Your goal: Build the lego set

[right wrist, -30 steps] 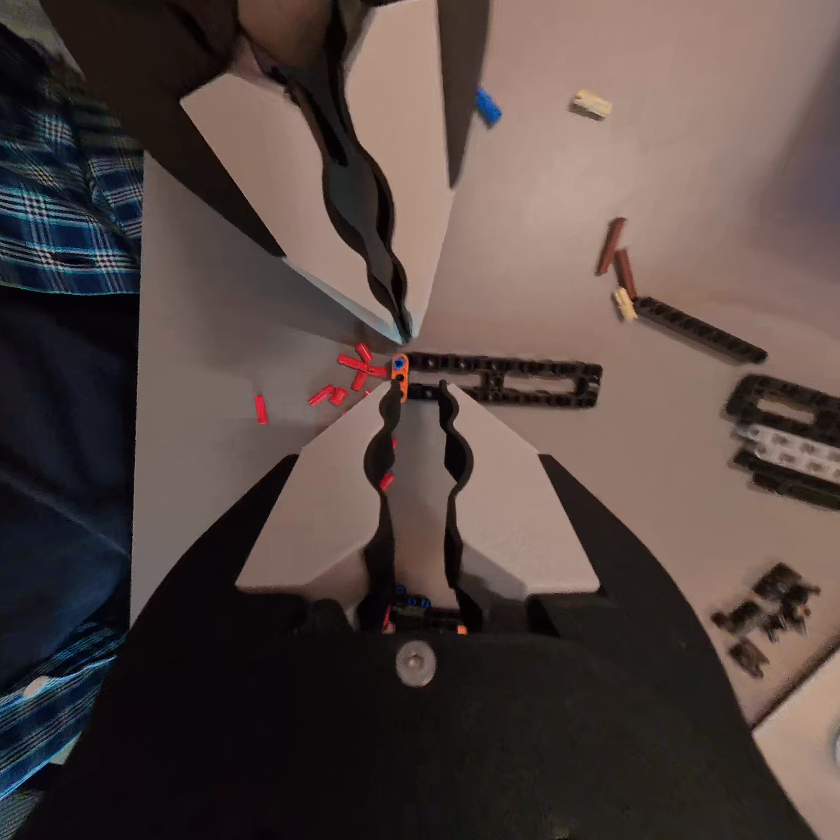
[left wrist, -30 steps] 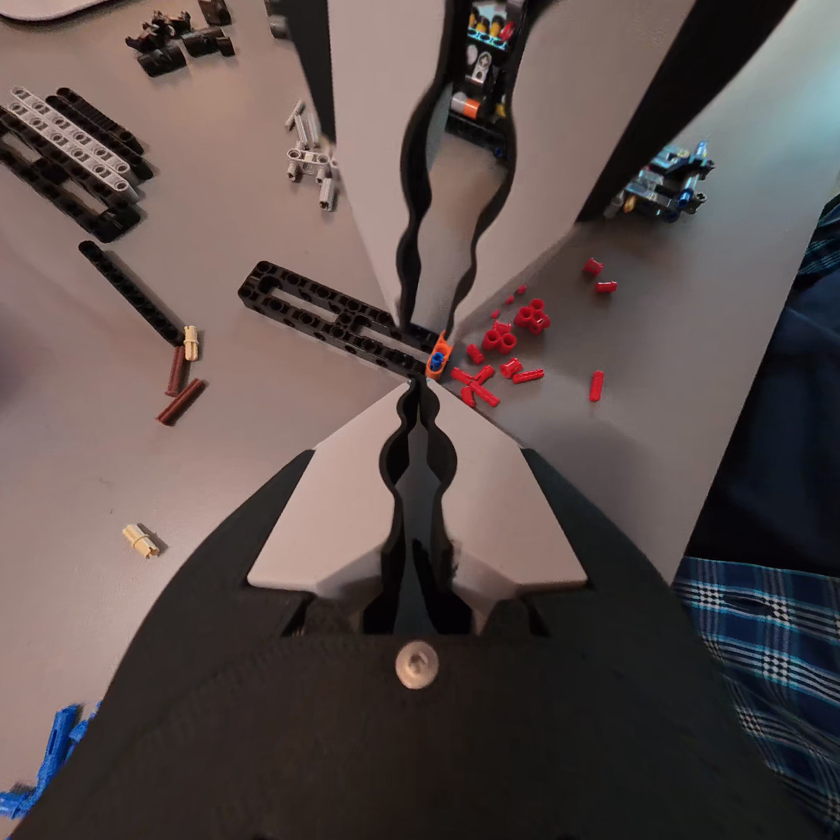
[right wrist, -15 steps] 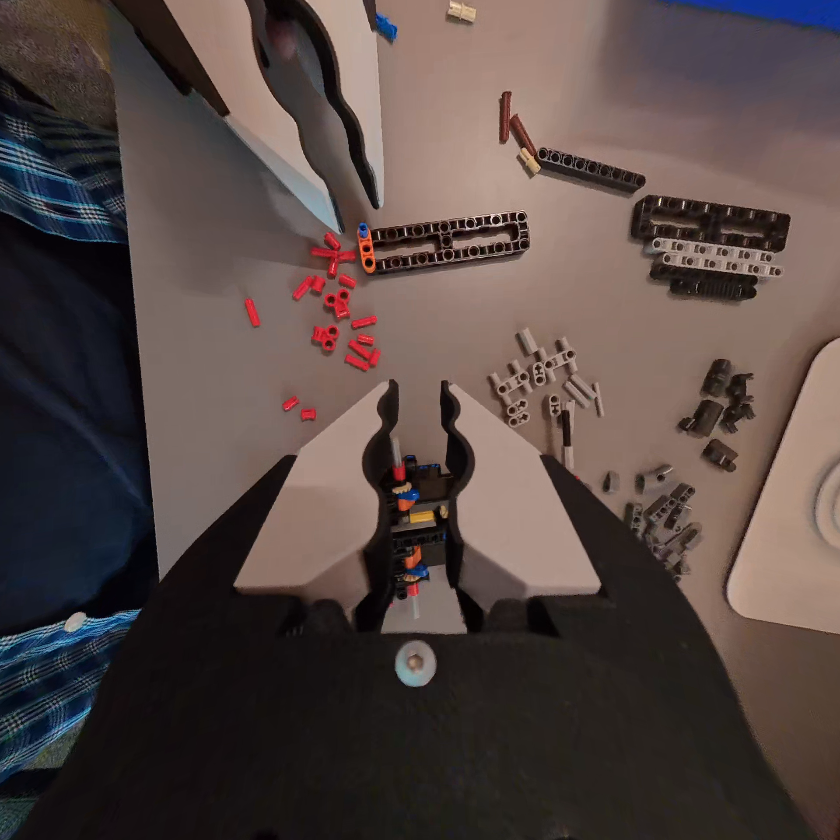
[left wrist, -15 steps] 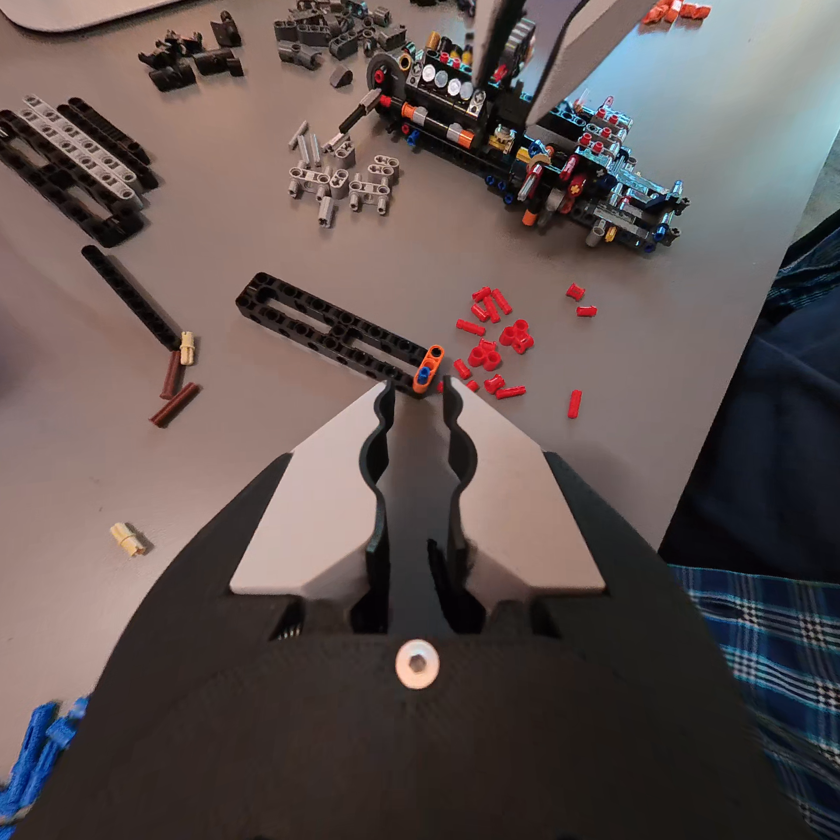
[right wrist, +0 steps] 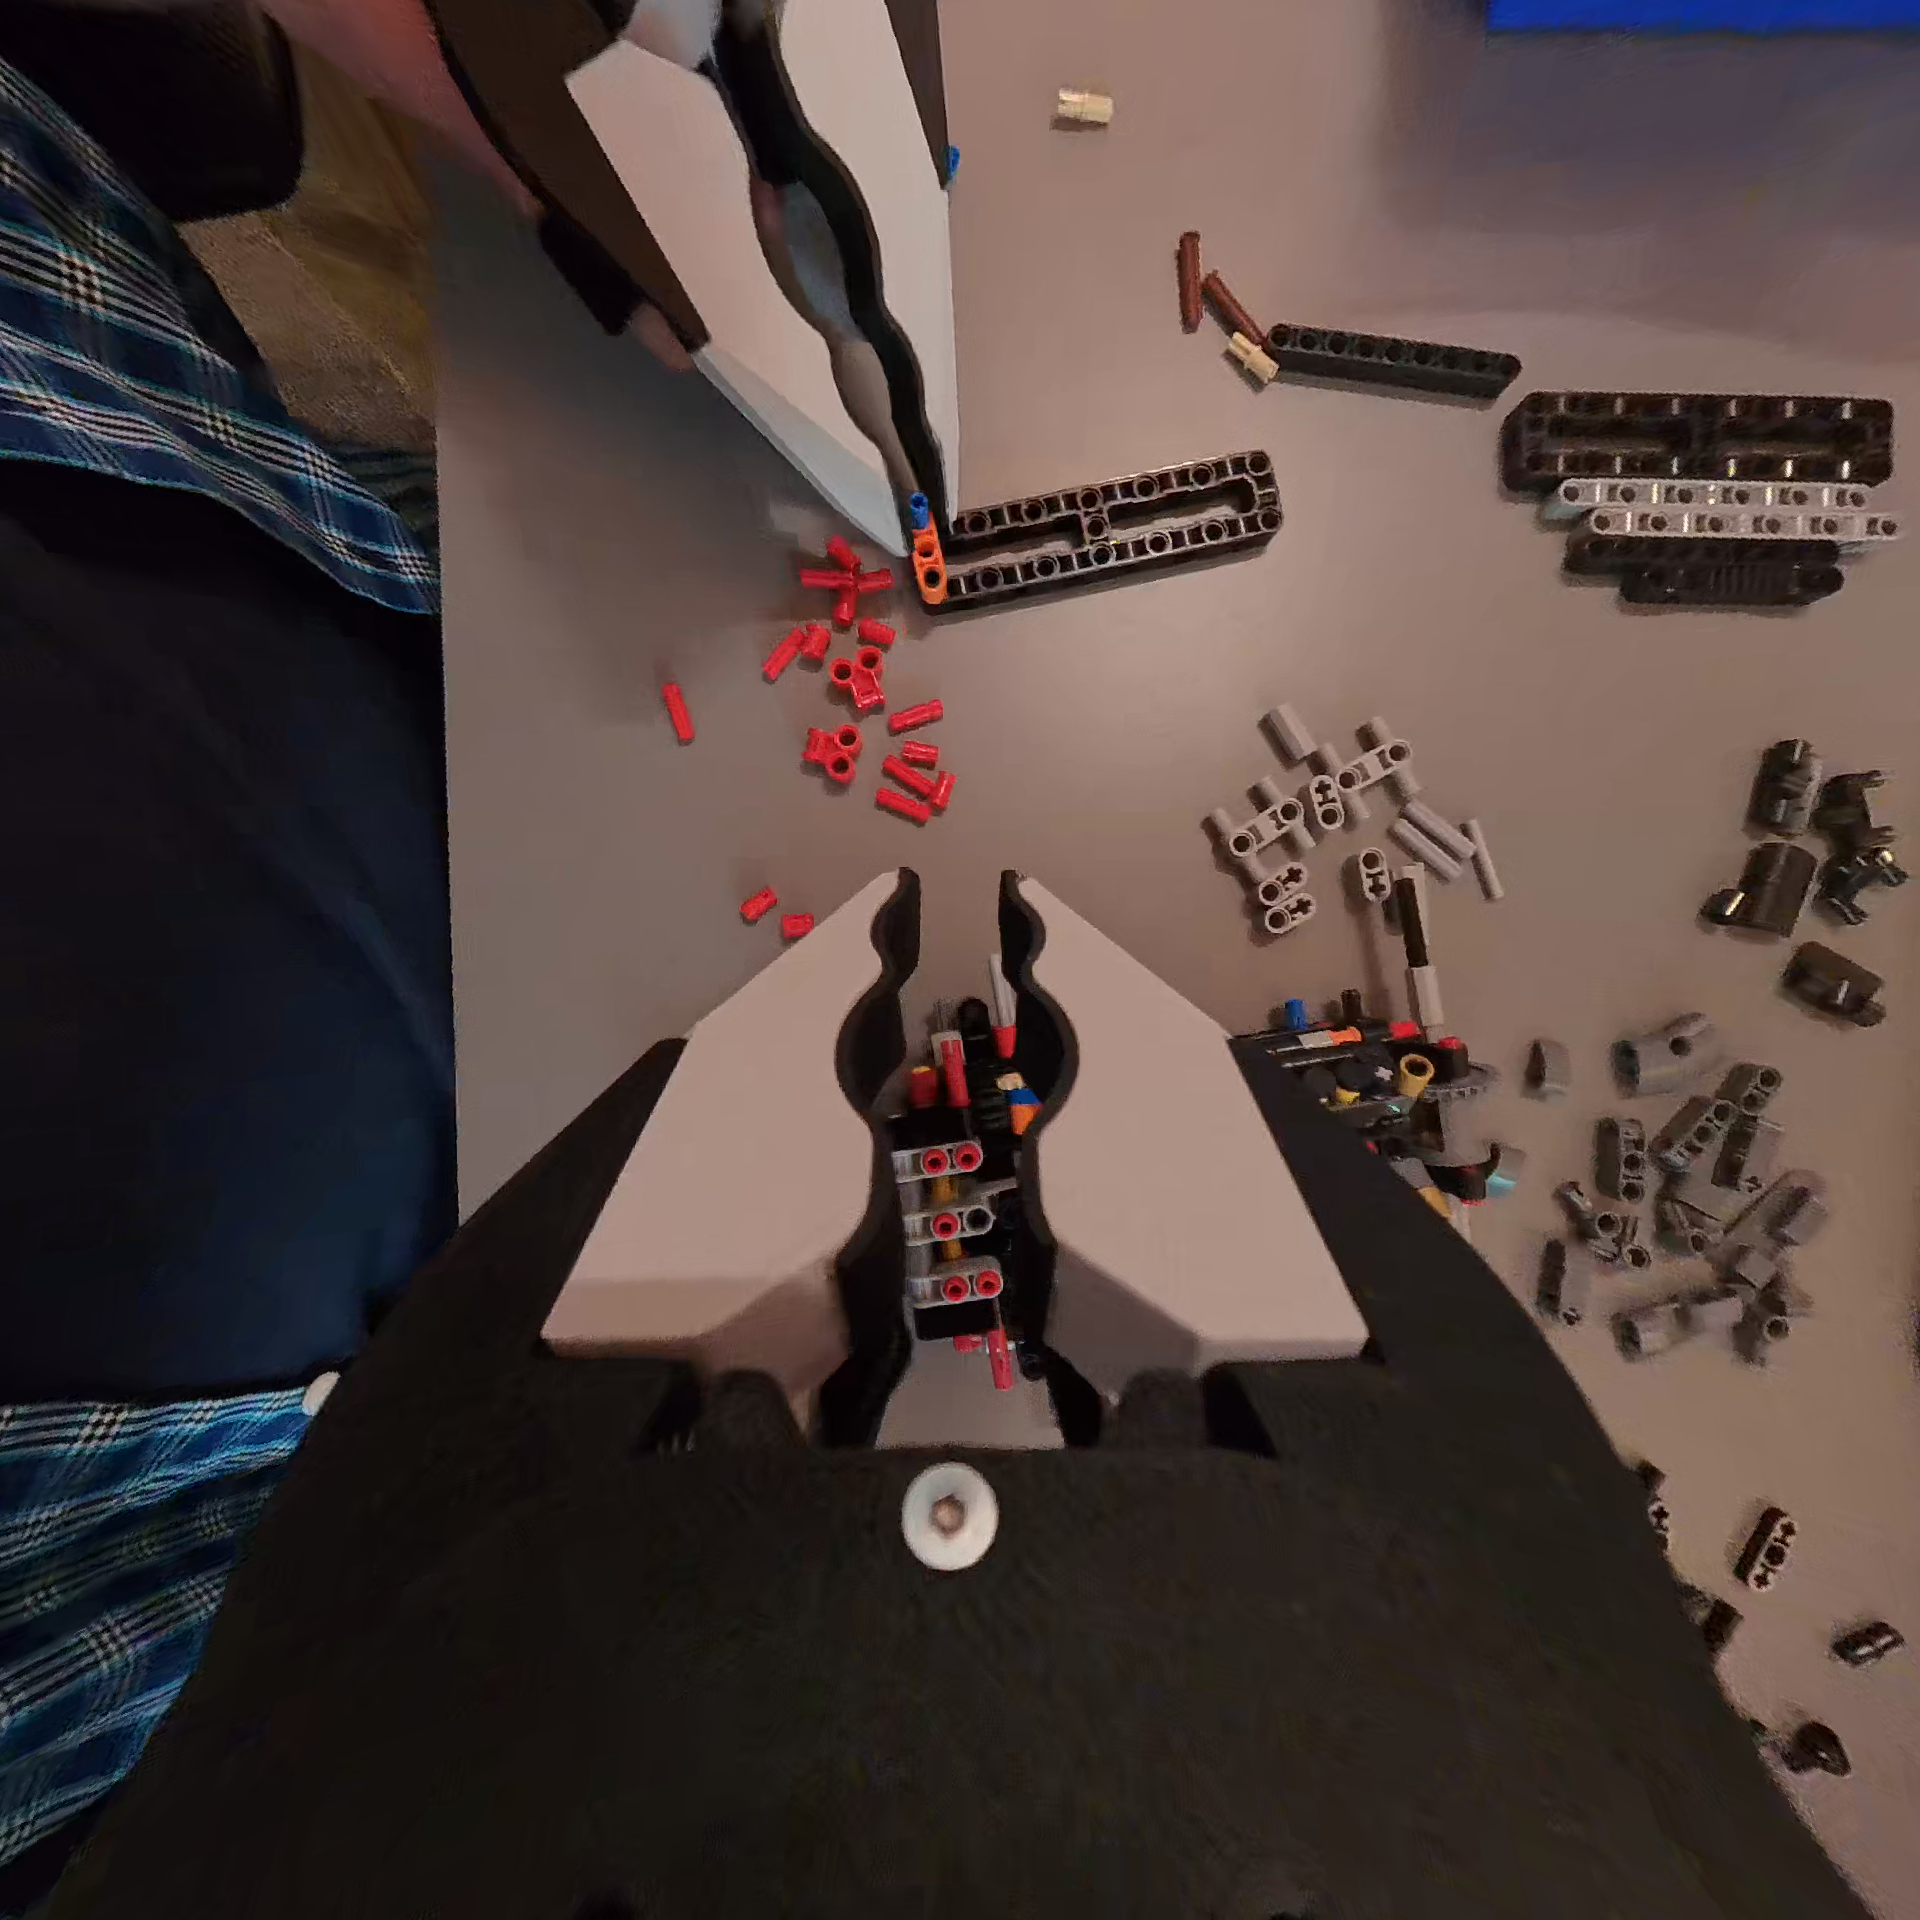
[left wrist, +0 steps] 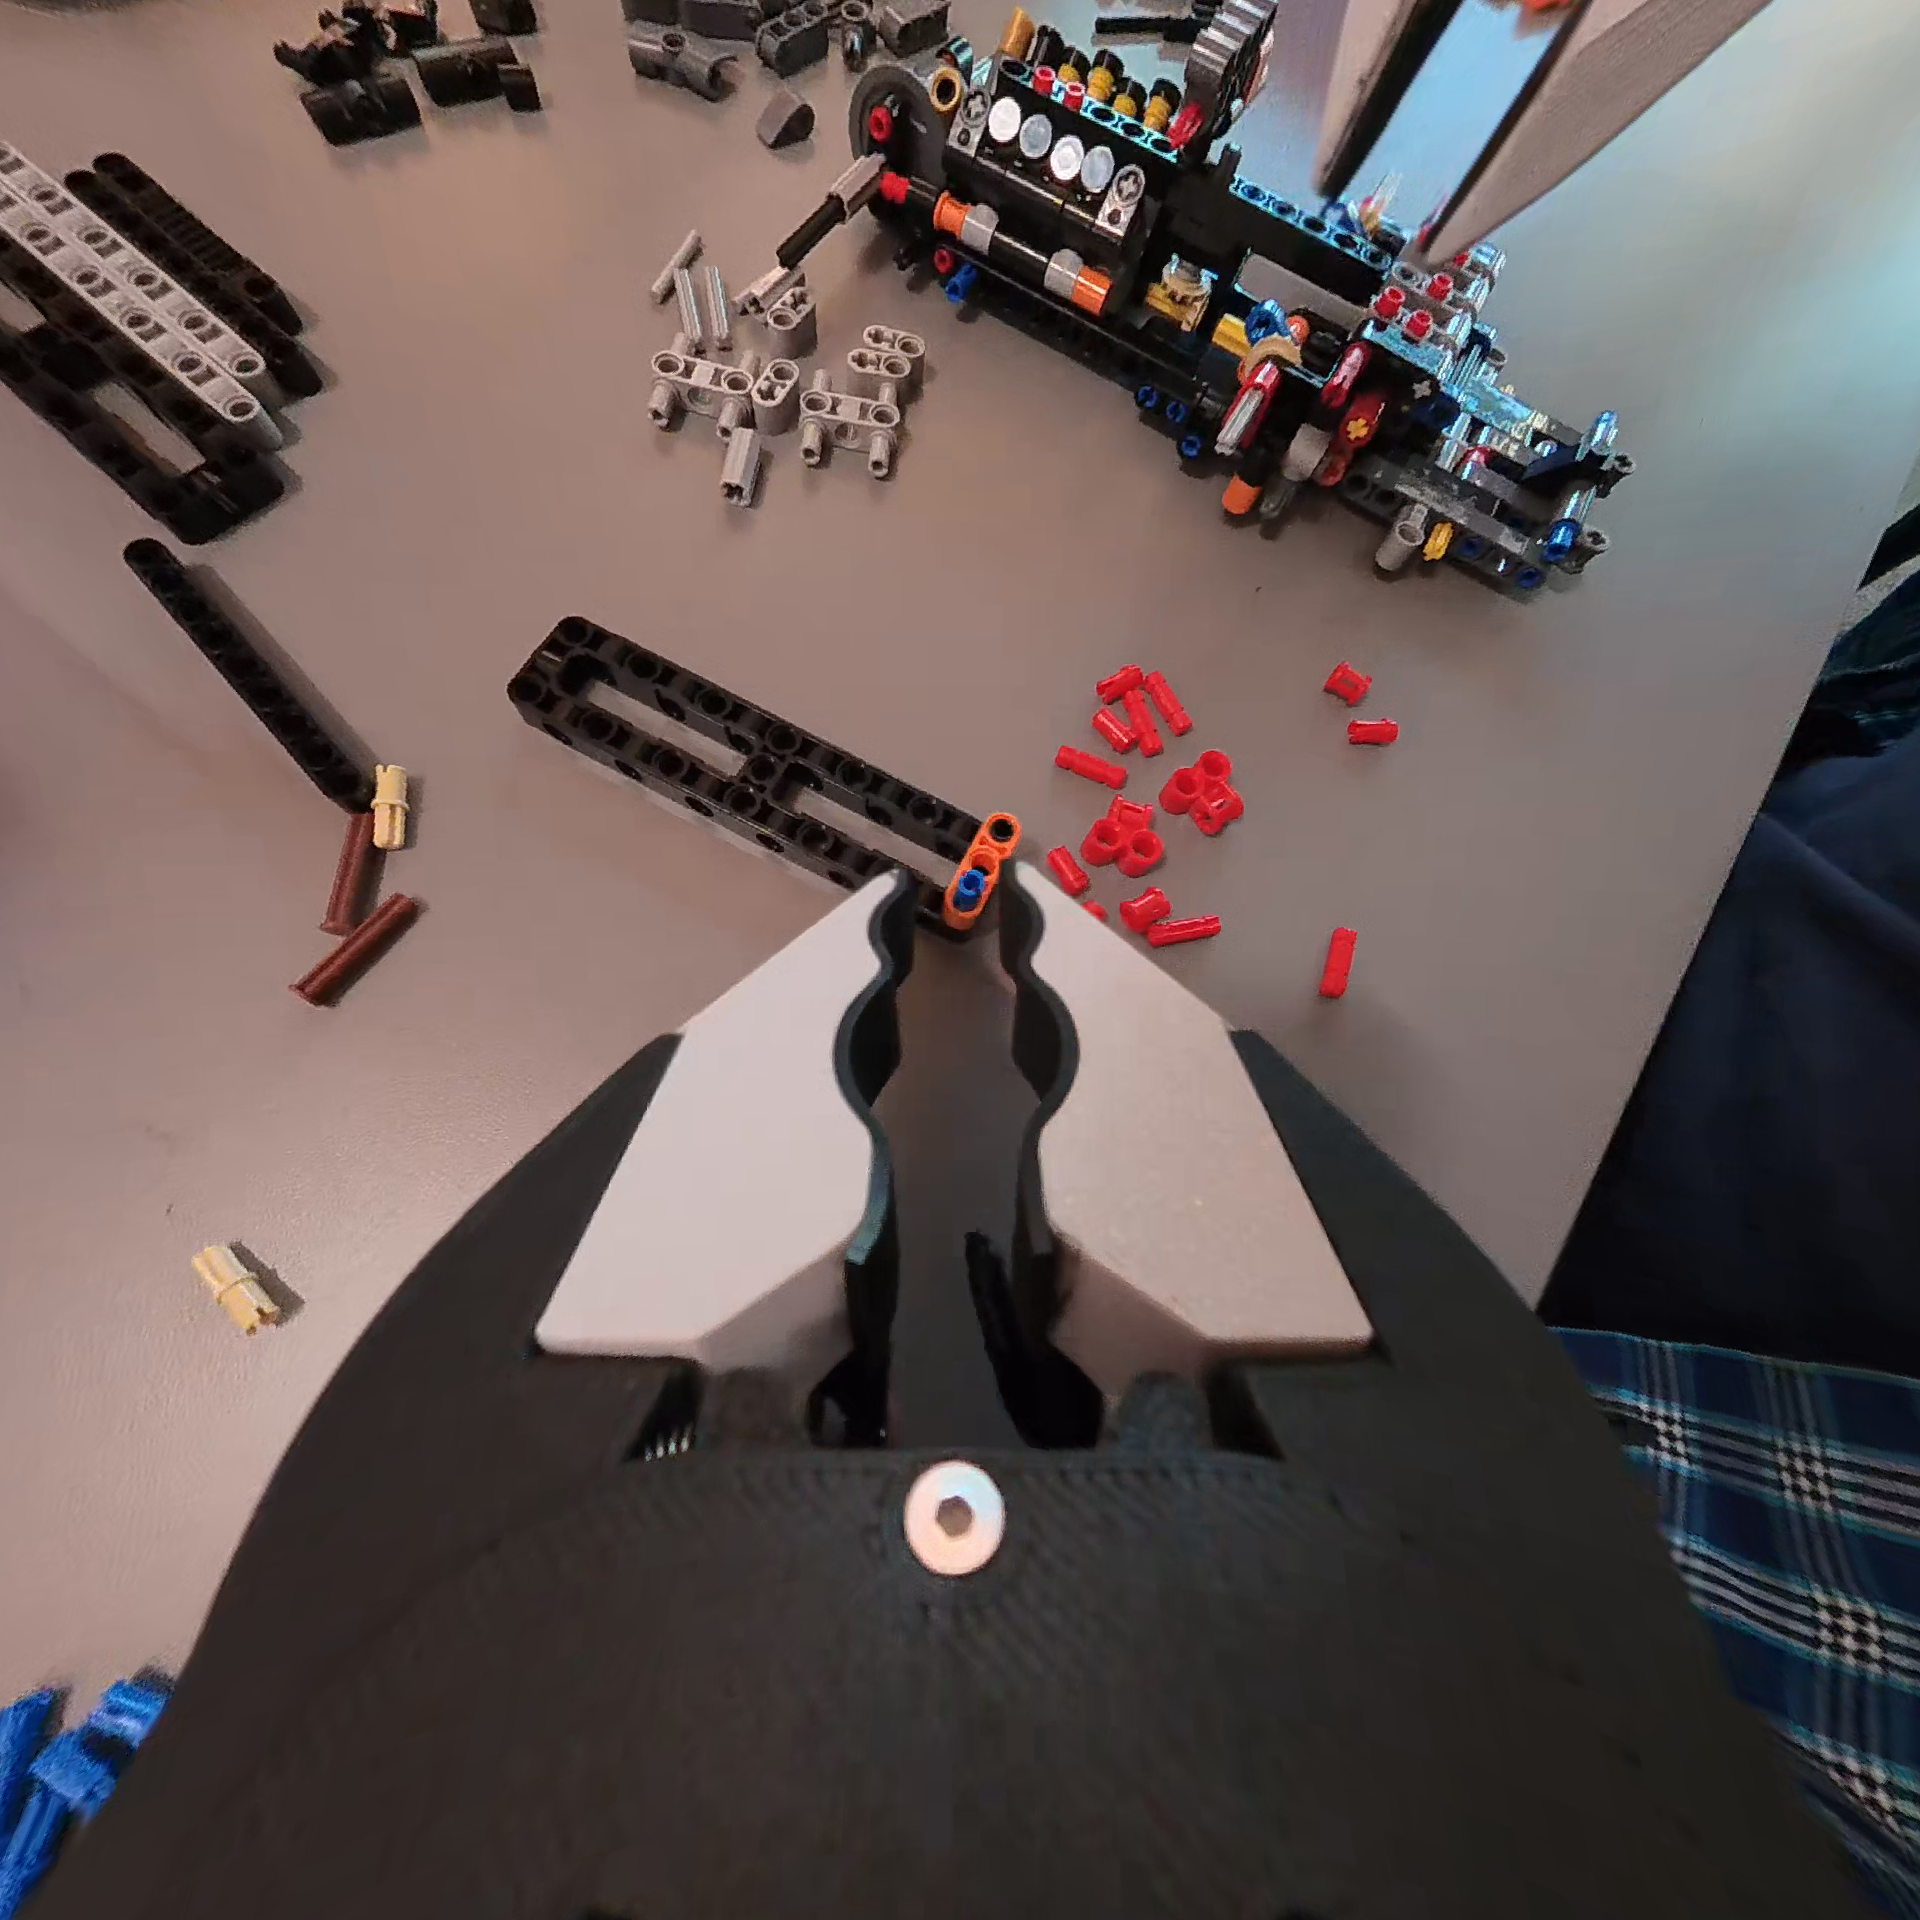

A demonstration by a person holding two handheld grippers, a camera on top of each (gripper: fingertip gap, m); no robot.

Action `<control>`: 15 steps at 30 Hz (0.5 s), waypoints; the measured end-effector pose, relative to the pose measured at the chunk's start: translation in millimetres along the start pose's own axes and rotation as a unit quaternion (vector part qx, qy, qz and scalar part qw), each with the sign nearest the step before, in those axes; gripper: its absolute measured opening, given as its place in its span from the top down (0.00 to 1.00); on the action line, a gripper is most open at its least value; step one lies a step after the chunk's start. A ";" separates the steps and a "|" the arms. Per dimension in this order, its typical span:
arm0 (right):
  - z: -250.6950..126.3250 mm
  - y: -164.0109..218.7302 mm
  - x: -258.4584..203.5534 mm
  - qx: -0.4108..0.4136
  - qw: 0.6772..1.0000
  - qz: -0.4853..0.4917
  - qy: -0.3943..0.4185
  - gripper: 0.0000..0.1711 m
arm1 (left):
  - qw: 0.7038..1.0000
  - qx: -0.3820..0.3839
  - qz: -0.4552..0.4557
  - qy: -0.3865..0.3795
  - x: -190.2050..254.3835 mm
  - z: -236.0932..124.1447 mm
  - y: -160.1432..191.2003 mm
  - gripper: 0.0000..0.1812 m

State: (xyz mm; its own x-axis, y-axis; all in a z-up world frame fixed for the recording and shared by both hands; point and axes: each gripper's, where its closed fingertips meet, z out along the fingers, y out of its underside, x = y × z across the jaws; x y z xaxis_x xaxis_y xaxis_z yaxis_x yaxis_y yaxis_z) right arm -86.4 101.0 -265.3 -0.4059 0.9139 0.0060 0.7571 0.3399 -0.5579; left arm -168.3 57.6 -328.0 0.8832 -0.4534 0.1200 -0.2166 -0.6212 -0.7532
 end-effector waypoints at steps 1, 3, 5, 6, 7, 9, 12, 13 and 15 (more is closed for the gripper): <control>-1.1 -0.1 -0.4 0.004 1.000 0.001 0.001 0.93 | 1.000 -0.004 0.008 0.000 0.1 0.6 0.0 0.95; -2.6 1.2 0.4 0.012 1.000 0.005 0.003 0.93 | 1.000 -0.011 0.019 -0.002 -1.4 1.4 -0.9 0.96; -3.5 4.5 0.5 0.018 1.000 0.013 0.000 0.93 | 0.999 -0.015 0.032 0.000 -0.4 2.9 -1.7 0.96; -4.2 6.4 1.1 0.020 1.000 0.015 0.001 0.93 | 0.999 -0.018 0.039 -0.003 -1.0 3.4 -2.2 0.96; -5.3 8.3 1.5 0.022 1.000 0.018 0.002 0.93 | 0.999 -0.022 0.044 -0.005 -1.1 3.7 -2.3 0.96; -7.9 10.9 1.2 0.029 0.999 0.022 0.003 0.94 | 0.998 -0.029 0.054 -0.006 -0.6 4.1 -2.4 0.96; -11.4 14.3 0.4 0.037 0.999 0.025 0.004 0.94 | 0.997 -0.038 0.069 -0.005 -0.9 3.9 -2.2 0.96; -12.2 15.8 0.1 0.039 0.999 0.025 0.005 0.94 | 0.996 -0.042 0.078 -0.007 -2.0 3.2 -1.7 0.97; -13.5 18.6 -1.6 0.042 0.999 0.027 0.004 0.94 | 0.993 -0.055 0.103 -0.008 -3.6 1.0 0.3 0.97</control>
State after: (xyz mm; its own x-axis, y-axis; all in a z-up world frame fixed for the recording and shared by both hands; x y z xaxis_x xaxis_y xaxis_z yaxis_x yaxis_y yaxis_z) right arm -64.8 108.9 -264.5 -0.3622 0.9319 -0.0199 0.7319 0.2711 -0.6252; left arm -171.2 59.7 -329.3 0.8215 -0.5688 -0.0406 -0.4375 -0.5830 -0.6846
